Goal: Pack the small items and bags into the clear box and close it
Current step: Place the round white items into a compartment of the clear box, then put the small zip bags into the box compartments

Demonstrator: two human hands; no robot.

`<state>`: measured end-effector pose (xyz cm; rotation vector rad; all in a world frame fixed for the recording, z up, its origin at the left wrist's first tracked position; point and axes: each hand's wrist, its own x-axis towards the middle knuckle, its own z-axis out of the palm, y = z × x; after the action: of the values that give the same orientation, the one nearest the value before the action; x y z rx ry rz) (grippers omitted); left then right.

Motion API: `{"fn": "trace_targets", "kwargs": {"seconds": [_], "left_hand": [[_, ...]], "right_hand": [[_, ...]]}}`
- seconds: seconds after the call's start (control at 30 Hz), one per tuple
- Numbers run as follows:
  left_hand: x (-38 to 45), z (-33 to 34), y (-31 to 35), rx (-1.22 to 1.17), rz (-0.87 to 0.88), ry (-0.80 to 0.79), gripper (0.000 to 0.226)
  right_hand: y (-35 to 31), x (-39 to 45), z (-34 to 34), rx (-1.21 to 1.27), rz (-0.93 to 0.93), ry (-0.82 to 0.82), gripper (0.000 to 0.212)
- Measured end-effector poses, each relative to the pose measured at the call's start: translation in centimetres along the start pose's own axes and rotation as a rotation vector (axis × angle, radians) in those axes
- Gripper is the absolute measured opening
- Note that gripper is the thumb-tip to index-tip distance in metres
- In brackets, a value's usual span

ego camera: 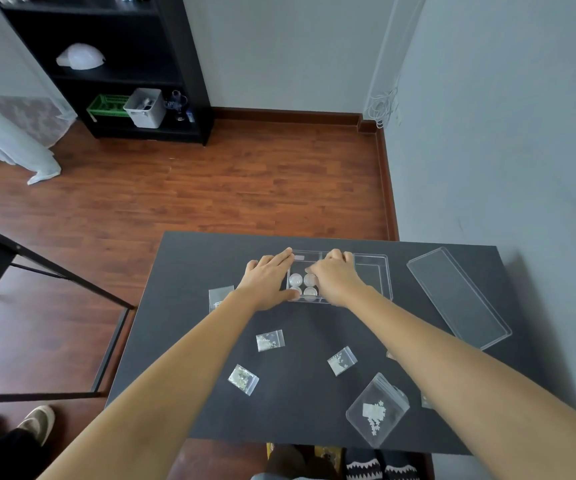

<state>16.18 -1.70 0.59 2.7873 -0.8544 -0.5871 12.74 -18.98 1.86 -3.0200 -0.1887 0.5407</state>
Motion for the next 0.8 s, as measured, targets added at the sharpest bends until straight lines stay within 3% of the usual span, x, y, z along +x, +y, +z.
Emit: {"fn": "trace_targets", "kwargs": {"seconds": [0.17,0.27,0.33,0.5,0.67,0.8], "left_hand": [[-2.2,1.2,0.3,-0.223,-0.045,0.141,0.078],[-4.8,2.8,0.3,-0.347,-0.104,0.350,0.065],[-6.7,4.2,0.4,-0.352,-0.145,0.391,0.051],[-9.8,7.8,0.9,-0.268,-0.179,0.163,0.042],[-9.8,8.2,1.9,-0.330,-0.296,0.110,0.040],[-9.2,7.2,2.5,-0.404,-0.403,0.022,0.038]], "right_hand": [[1.1,-4.7,0.3,0.408,0.041,0.283,0.025],[1.5,-8.5,1.6,0.583,0.102,0.336,0.014],[1.5,-10.8,3.3,0.610,0.177,0.335,0.008],[0.9,-14.2,7.8,0.559,0.387,0.250,0.009],[-0.3,-15.0,10.3,0.399,0.472,0.174,0.035],[-1.0,-14.4,10.4,0.395,0.496,0.159,0.040]]}}
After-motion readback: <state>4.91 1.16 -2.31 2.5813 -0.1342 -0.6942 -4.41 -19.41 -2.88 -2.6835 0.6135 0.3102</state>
